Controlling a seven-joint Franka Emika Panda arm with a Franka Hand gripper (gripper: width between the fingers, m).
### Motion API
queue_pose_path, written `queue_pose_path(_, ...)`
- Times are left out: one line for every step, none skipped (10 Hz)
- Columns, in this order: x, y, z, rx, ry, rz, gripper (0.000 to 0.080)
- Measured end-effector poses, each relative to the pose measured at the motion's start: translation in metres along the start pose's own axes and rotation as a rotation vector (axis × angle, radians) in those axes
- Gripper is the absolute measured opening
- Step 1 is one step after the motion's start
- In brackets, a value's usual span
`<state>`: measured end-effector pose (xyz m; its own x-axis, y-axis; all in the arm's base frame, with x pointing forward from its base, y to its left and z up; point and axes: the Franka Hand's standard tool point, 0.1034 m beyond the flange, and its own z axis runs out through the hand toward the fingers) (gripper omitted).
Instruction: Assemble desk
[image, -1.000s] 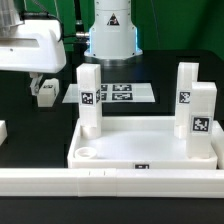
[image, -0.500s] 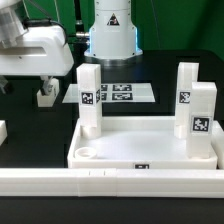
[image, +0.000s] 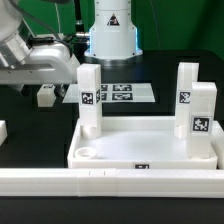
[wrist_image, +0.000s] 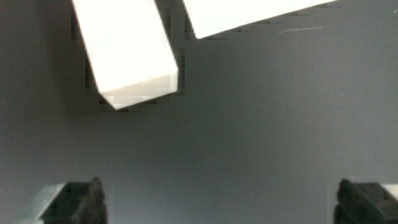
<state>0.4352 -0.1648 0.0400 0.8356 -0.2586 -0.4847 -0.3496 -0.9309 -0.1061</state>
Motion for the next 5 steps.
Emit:
queue_pose_path(-0.003,0.004,0.004,-0.040,-0.010,-0.034,0.0649)
queue_pose_path(-0.006,0.006,0.009,-0.072,-0.016,-0.058,0.0649)
queue_pose_path(-0.008,0.007,0.013,-0.081,-0.013,-0.087,0.0649)
queue_pose_path(-0.009,0.007,0.014,-0.076,-0.031,-0.082,0.0649)
queue_pose_path(-0.008,0.007,0.015,-0.078,-0.029,-0.082,0.0649)
